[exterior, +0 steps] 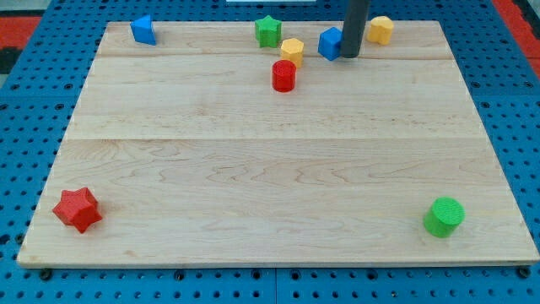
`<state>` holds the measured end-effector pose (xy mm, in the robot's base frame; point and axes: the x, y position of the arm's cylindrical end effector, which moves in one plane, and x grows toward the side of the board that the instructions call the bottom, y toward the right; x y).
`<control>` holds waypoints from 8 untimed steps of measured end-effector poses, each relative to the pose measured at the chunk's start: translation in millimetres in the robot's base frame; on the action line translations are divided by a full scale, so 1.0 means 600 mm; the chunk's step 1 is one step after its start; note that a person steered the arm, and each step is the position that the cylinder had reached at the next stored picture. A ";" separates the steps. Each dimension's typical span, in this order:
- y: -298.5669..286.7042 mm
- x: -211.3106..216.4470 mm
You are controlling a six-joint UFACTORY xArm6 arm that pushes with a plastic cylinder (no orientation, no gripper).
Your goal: Move red star towards center
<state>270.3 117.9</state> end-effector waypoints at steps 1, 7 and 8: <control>0.019 0.026; -0.532 0.534; -0.571 0.486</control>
<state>561.6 -224.7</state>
